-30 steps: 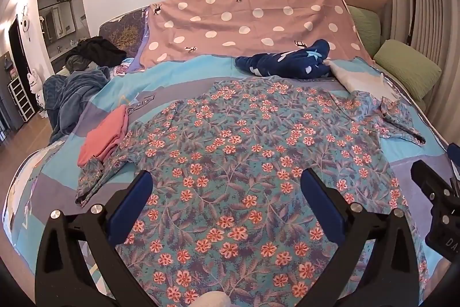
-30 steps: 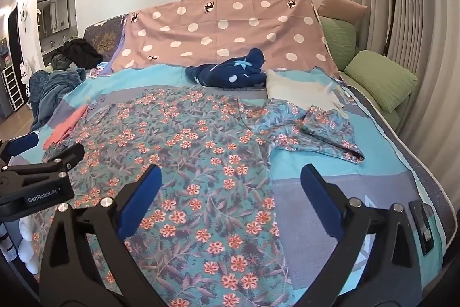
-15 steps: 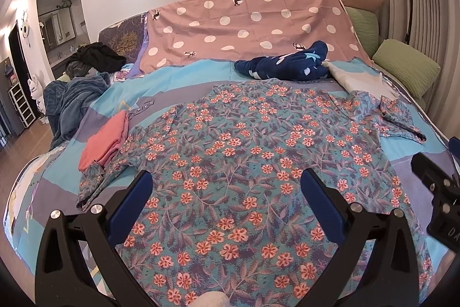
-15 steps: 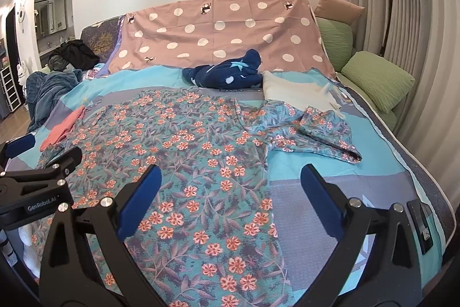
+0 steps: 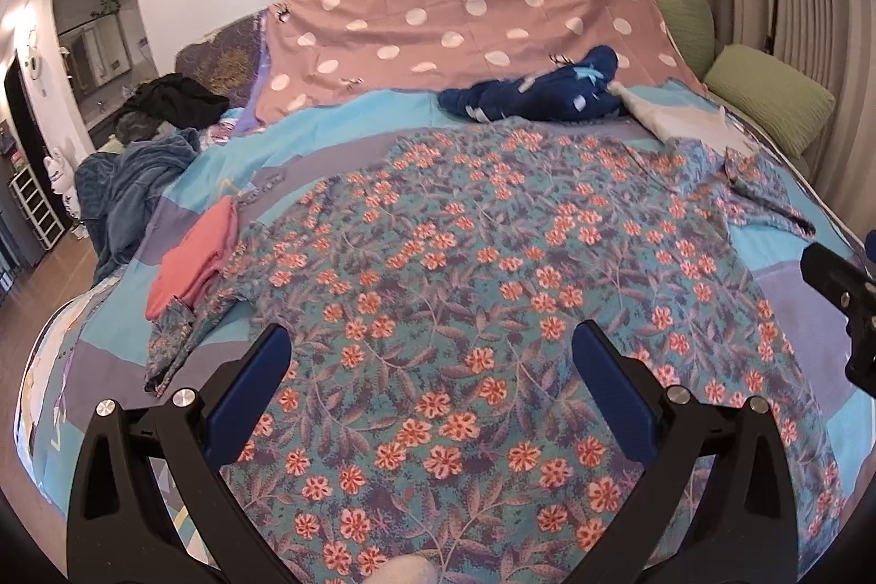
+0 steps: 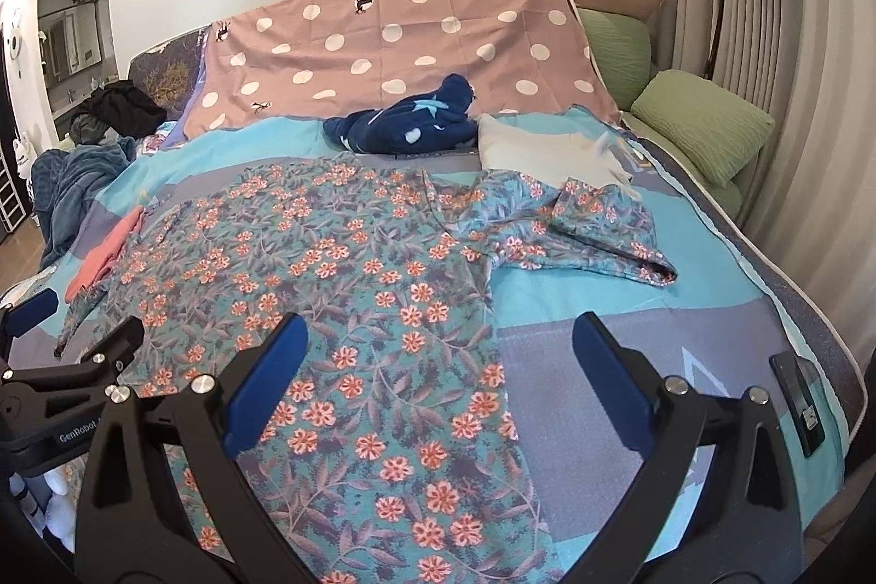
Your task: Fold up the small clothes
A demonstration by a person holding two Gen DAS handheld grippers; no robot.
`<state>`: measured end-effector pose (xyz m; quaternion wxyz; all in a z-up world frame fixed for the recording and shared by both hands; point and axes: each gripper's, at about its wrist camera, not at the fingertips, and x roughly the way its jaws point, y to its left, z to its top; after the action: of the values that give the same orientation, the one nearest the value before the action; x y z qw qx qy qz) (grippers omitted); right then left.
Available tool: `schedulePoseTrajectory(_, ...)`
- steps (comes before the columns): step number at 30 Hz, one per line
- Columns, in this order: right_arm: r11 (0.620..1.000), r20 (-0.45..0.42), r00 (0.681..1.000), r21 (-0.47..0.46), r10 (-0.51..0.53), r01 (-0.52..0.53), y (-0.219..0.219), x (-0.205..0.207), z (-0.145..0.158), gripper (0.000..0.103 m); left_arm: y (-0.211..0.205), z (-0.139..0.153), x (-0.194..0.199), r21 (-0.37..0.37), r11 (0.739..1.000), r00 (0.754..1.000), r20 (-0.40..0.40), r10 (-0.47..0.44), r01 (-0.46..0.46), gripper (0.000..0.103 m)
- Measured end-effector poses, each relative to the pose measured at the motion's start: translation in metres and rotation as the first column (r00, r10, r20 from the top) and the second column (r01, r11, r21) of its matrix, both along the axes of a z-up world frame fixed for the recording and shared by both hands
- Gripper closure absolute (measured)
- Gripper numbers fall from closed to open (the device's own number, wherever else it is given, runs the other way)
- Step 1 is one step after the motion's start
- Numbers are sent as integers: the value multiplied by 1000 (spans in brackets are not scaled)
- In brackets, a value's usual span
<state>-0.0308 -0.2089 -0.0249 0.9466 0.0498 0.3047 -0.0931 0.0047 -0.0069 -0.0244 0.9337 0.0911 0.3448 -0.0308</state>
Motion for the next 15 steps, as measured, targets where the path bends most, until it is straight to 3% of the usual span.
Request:
schedulePoseTrajectory(6,1000,-16,1000,-8,-3,3,1,2,-1,4,2,-6,3,-22,1000,999,-35,-8,7,2)
schedulePoseTrajectory(15,997,-74,994,-13,74,-76,23,15,-8,4,18,-5,4,-16,999,999,-9,44,-44,2)
